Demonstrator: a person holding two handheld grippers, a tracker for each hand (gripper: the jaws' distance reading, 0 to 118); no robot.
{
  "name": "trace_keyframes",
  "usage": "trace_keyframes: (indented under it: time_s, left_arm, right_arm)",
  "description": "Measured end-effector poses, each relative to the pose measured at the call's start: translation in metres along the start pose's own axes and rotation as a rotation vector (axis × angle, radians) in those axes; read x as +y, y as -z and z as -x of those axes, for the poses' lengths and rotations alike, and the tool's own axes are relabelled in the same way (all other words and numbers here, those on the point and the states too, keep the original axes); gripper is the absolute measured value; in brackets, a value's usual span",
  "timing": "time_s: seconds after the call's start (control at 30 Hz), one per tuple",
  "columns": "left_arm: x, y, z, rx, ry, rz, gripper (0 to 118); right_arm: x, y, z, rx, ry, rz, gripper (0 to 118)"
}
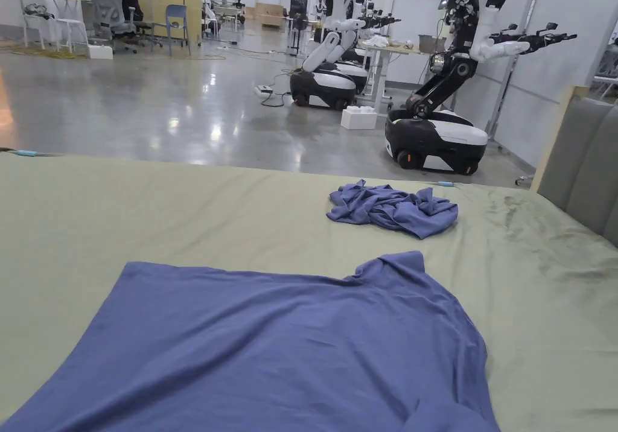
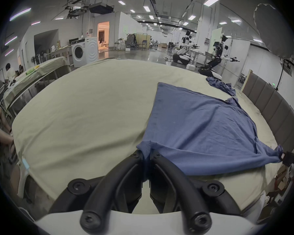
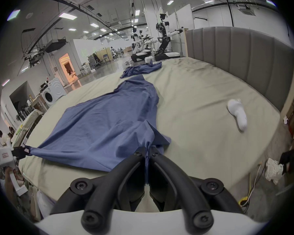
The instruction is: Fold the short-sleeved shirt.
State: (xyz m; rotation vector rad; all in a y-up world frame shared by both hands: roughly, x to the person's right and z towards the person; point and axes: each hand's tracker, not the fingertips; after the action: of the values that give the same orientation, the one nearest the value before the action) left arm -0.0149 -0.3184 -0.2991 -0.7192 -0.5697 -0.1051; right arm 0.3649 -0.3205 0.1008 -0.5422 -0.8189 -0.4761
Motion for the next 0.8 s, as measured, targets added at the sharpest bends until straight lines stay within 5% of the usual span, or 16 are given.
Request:
trace_keyframes:
  time_s: [0.33, 0.53, 0.6, 0.63, 0.67, 0.7, 0.8]
  left_arm:
    - [-0.037, -0.038, -0.002, 0.017, -0.019, 0.045, 6]
    - [-0.052, -0.013, 0.005, 0.010, -0.061, 0.116, 7]
    - [-0.058, -0.010, 0.008, -0.022, -0.082, 0.125, 10]
    - [-0.063, -0.010, 0.011, -0.050, -0.126, 0.143, 25]
    - [-0.065, -0.012, 0.015, -0.062, -0.173, 0.181, 72]
    - [-0.066, -0.015, 0.017, -0.080, -0.208, 0.207, 98]
    - [-0.070, -0.049, 0.025, -0.125, -0.293, 0.114, 98]
  right_arm:
    - [-0.040, -0.023, -0.005, -0.101, -0.020, 0.070, 4]
    - [-0.049, 0.018, -0.001, -0.129, -0.070, 0.137, 5]
    - [-0.051, 0.031, 0.001, -0.127, -0.094, 0.168, 21]
    - [-0.051, 0.036, 0.002, -0.120, -0.088, 0.188, 39]
    - [-0.052, 0.036, 0.003, -0.098, -0.073, 0.226, 64]
    - [-0.050, 0.031, 0.005, -0.087, -0.067, 0.219, 71]
    - [-0.047, -0.001, 0.017, -0.087, -0.085, 0.155, 79]
